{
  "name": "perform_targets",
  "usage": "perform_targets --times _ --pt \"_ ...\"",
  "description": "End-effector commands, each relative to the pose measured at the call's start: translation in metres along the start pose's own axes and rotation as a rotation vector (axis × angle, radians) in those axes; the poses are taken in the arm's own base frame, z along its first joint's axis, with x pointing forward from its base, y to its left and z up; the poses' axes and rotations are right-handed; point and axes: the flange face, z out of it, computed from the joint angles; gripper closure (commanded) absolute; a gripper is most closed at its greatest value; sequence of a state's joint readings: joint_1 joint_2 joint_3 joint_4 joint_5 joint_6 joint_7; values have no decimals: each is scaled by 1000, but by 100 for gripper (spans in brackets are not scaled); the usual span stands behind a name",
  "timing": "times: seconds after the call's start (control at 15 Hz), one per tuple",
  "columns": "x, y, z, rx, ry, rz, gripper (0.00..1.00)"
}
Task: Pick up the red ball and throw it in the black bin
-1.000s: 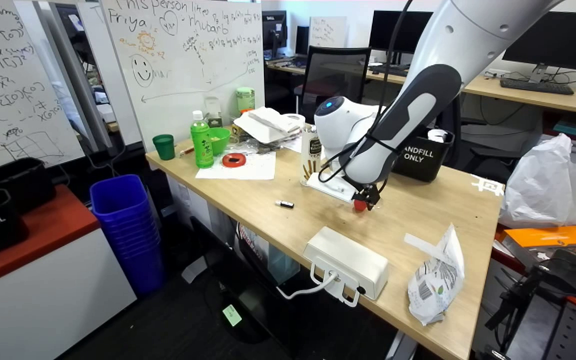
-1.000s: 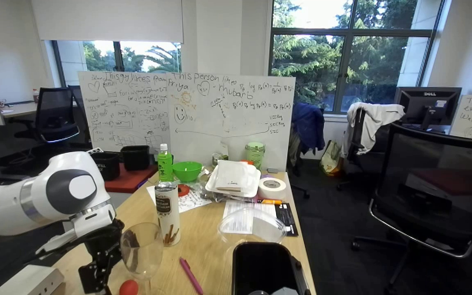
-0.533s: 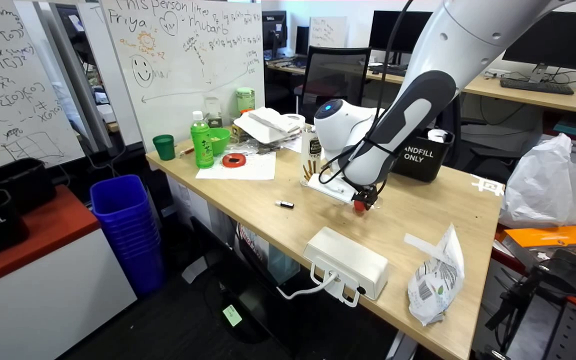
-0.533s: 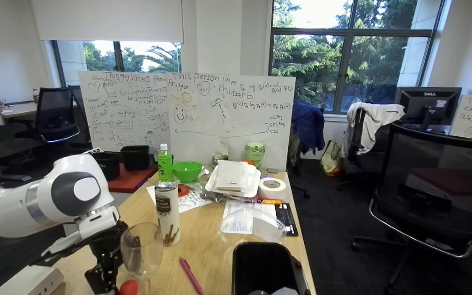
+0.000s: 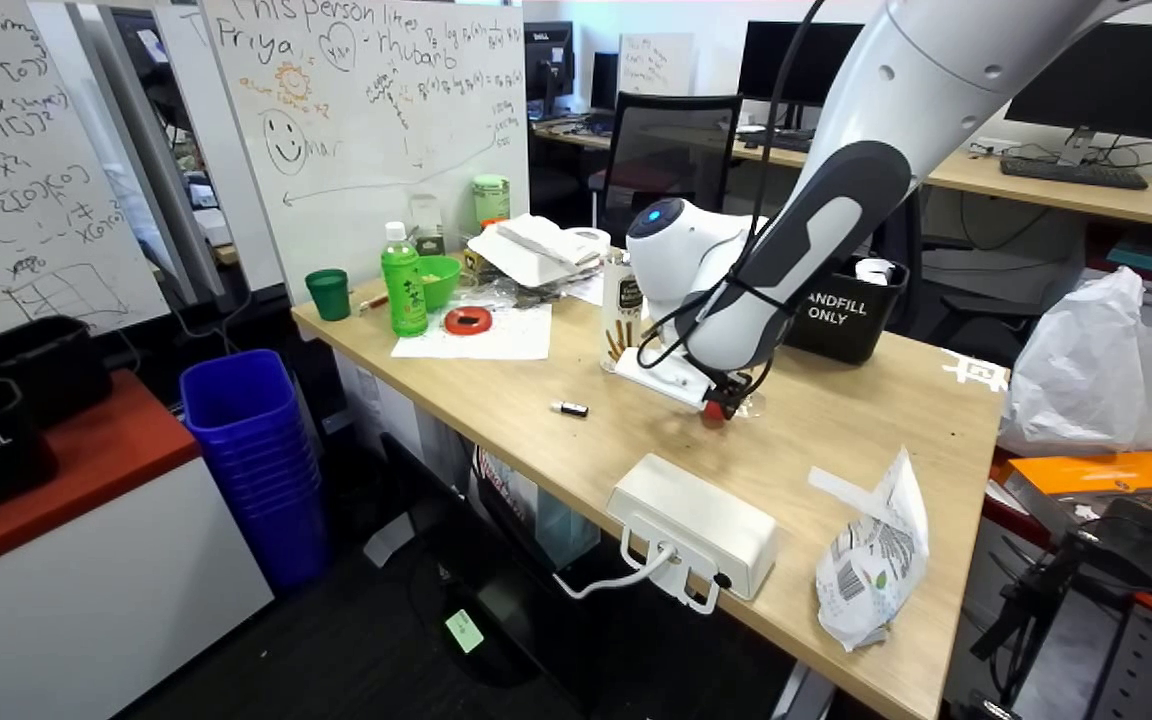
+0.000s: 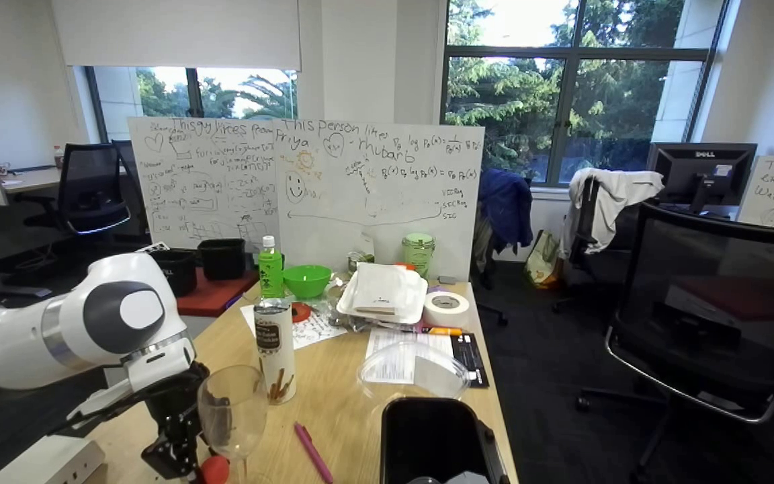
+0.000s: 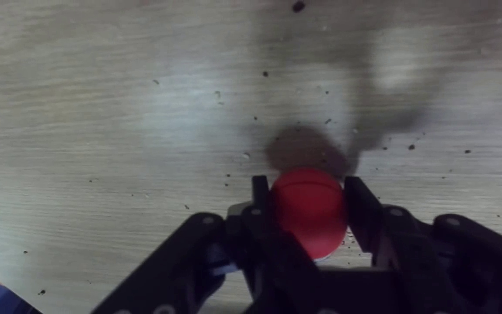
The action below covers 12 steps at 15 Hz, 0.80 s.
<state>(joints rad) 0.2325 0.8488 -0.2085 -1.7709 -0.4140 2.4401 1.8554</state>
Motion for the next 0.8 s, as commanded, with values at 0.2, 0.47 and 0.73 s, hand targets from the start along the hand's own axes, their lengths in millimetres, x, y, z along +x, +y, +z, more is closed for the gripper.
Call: perform_targets --times 0.2,0.47,0.73 --pt "-6 14 -36 74 -32 -15 80" --pt "-3 27 -86 195 -40 19 80" --pt "25 40 -129 313 -15 129 80"
